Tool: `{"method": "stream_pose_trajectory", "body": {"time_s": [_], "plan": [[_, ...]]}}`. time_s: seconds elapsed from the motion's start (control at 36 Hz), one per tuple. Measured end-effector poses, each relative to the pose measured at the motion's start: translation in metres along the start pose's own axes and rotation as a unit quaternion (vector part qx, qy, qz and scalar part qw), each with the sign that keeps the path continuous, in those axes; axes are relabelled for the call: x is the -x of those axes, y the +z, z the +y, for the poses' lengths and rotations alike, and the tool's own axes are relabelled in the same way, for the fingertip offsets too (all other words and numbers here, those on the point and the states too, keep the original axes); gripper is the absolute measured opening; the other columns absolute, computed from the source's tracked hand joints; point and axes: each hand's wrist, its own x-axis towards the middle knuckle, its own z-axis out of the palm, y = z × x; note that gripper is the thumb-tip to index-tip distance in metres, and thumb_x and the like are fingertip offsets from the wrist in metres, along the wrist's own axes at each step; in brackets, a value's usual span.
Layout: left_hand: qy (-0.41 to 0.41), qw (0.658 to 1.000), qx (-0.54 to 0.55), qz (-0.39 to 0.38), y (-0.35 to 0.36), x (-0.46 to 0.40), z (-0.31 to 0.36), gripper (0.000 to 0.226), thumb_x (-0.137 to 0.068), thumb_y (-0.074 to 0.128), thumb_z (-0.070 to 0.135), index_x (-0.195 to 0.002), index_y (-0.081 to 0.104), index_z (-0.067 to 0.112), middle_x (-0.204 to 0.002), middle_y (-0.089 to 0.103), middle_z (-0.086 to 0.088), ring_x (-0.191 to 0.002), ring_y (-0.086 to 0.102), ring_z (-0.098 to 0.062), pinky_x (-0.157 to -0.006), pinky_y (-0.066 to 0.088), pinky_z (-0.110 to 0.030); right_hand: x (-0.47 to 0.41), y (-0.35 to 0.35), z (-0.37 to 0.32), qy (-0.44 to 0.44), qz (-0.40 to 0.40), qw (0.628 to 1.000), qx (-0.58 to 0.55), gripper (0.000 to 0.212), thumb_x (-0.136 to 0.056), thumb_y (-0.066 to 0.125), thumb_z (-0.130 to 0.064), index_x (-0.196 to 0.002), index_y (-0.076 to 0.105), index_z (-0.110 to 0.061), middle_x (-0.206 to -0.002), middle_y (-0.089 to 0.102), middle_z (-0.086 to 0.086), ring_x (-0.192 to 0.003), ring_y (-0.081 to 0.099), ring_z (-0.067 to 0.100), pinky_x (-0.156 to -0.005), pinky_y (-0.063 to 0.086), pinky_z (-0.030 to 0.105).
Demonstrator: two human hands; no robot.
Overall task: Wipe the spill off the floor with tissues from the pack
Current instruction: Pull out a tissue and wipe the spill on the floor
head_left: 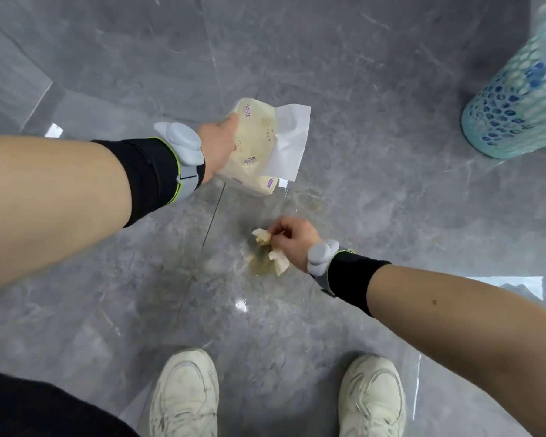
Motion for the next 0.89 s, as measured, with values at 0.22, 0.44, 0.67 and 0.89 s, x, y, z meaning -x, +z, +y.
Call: {"method": "stream_pose_trajectory", "body": {"time_s": [0.22, 0.44, 0.67, 0.89], "plan": [[0.007, 1.000, 0.001, -0.004, 0.004, 0.008, 0.006, 0.056, -0.089, 0.043, 0.062, -0.105, 0.066, 0.014, -0.102, 0.068, -0.006, -0.099, 0.066, -0.031, -0.092, 0.052, -0.038, -0.001, -0.035, 0.013, 0.032, 0.073, 0.983, 0.168, 0.022, -0.082, 0.048, -0.010, -0.089, 0.067, -0.020, -0.086, 0.065, 0.001, -0.086, 0.059, 0.026, -0.070, 0.043, 0.028], [0.014, 1.000, -0.008, -0.010, -0.001, 0.016, 0.009, 0.055, -0.089, 0.040, 0.062, -0.101, 0.065, 0.016, -0.103, 0.068, -0.008, -0.099, 0.065, -0.033, -0.093, 0.052, -0.040, 0.010, -0.030, 0.025, -0.096, 0.094, 0.958, 0.254, 0.015, -0.086, 0.057, -0.015, -0.100, 0.063, -0.018, -0.106, 0.053, 0.010, -0.100, 0.050, 0.031, -0.076, 0.045, 0.034], [0.022, 1.000, -0.002, -0.018, -0.004, 0.020, 0.007, 0.051, -0.090, 0.040, 0.061, -0.094, 0.065, 0.017, -0.103, 0.069, -0.008, -0.098, 0.067, -0.033, -0.094, 0.053, -0.042, 0.021, -0.014, 0.033, -0.077, 0.050, 0.964, 0.249, 0.027, -0.101, 0.047, -0.023, -0.092, 0.059, -0.001, -0.104, 0.053, 0.014, -0.090, 0.053, 0.034, -0.076, 0.045, 0.034], [0.020, 1.000, -0.001, -0.015, -0.005, 0.018, 0.010, 0.052, -0.090, 0.039, 0.062, -0.093, 0.064, 0.016, -0.096, 0.067, -0.005, -0.096, 0.066, -0.032, -0.089, 0.052, -0.038, 0.041, 0.013, 0.027, -0.154, -0.049, 0.965, 0.206, 0.013, -0.094, 0.058, -0.022, -0.103, 0.067, -0.017, -0.103, 0.054, 0.005, -0.085, 0.050, 0.017, -0.076, 0.043, 0.026]]}}
